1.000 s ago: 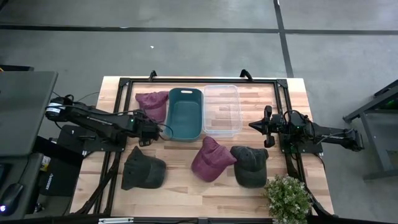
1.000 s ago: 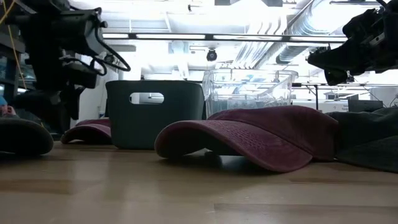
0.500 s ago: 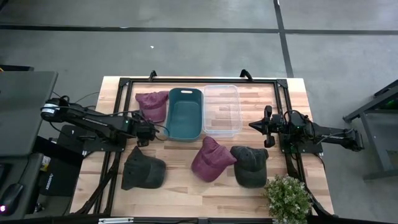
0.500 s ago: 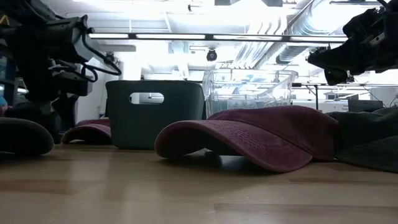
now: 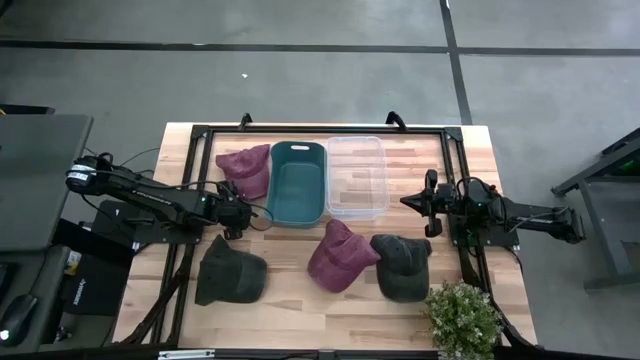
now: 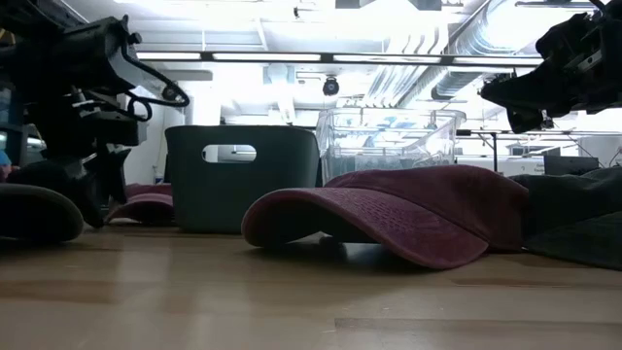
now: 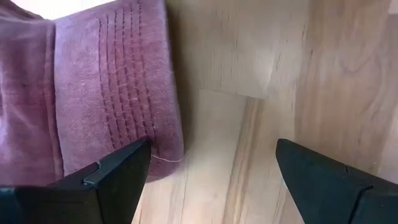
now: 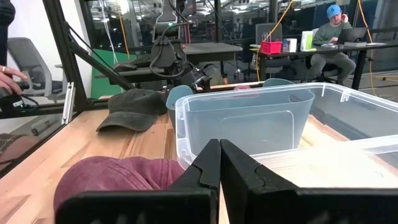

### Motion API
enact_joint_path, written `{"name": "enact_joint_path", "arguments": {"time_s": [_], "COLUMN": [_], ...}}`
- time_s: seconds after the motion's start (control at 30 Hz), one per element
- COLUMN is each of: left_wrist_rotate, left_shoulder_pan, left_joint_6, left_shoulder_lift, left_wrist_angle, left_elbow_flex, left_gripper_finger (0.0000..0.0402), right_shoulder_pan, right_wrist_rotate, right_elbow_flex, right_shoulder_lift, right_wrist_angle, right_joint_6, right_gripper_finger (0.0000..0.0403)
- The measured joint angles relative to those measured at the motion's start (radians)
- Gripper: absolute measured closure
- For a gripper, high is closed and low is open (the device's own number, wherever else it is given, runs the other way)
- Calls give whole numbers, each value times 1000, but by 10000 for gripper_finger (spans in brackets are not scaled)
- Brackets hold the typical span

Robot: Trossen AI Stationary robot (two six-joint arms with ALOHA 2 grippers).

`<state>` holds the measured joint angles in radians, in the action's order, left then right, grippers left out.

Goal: Pick & Place hat
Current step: Put the top red cap into the blue bin

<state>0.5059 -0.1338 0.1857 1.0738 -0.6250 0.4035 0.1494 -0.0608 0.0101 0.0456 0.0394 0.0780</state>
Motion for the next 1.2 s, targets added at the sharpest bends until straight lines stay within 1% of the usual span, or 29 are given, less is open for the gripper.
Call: {"name": "enact_joint_path", "arguments": {"time_s": [0.1,0.27,0.5,0.7,0.9,1.03,1.2], "left_wrist_rotate": [-2,-3,12,122,133,136,216], "left_shoulder_pan": [-10,-19,-17,-17,-17,-16,4], "left_joint_6": [2,2,2,2,11,59,77], "left_shoulder_lift": [-7,-7,-12,-12,19,66,125], "left_wrist_angle": [5,59,60,76,127,165,192], "left_elbow_flex": [0,0,0,0,1,1,1], "left_gripper_finger": [64,64,64,64,64,64,64], "right_shoulder_pan": [0,0,0,0,0,0,0], "right_wrist_rotate": [0,0,0,1,1,1,1], "right_elbow_flex": [0,0,0,0,0,0,0], "right_shoulder_lift": [0,0,0,0,0,0,0], "right_wrist_angle": [1,2,2,2,2,2,2], "right_joint_6": [0,0,0,0,0,0,0], "right_gripper_finger": [402,402,402,402,402,402,402]}}
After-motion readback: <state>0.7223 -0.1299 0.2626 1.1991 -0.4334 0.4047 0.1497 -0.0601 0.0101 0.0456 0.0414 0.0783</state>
